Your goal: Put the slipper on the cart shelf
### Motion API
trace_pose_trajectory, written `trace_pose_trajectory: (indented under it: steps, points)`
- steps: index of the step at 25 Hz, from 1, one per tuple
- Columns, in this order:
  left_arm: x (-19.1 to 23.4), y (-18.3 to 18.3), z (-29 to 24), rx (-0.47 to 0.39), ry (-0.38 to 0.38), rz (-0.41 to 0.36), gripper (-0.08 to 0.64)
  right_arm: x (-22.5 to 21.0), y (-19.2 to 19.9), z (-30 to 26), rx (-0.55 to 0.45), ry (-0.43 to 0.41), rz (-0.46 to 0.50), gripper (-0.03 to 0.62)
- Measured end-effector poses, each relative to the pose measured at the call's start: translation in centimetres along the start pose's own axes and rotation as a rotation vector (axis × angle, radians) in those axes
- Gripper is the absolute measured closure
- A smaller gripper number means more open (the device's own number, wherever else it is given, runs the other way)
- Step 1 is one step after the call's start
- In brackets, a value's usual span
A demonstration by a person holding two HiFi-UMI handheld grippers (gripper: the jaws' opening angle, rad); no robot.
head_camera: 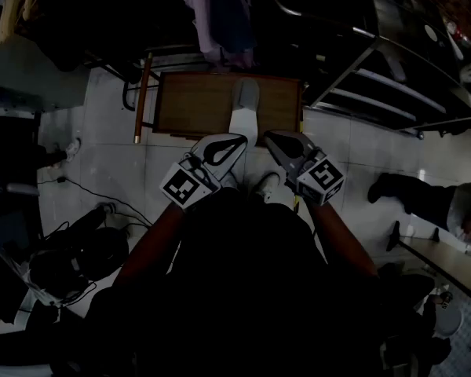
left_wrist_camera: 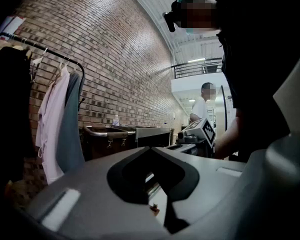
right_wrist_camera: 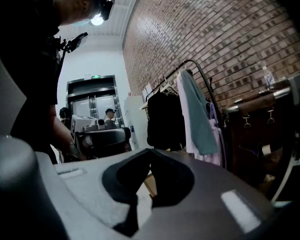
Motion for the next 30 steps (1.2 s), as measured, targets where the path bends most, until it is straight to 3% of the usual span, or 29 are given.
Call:
trace_pose_trajectory:
  steps: [9, 15, 23, 30]
  points:
    - [2.8, 2.8, -0.5, 0.015, 0.008, 0.019, 0.559, -5.8, 7.2, -3.4, 0.134, 0.069, -0.263, 0.575]
    - [5.5, 5.5, -1.4, 0.025, 0.041, 0.020, 0.560, -11.6, 13.0, -6.7, 0.270, 0.216, -0.390, 0.471]
    - [7.7, 8.2, -2.9, 0.037, 0.084, 0.078, 0.560, -16.8, 22.2, -9.4, 0.401, 0.280, -0.683, 0.369]
    - [7.9, 9.5, -3.6, 0.057, 0.120, 0.077, 0.560, -19.4, 27.5, -10.4, 0.473, 0.295, -0.830, 0.327]
Point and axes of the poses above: the fingertips, and each gripper's own axes: z backward along the fingers, x to its left, y out of its underside, the point moved 1 cm from there along z, backward along the fingers, and after that the axes turned 12 degrees about -z, right-handed, at the moved point
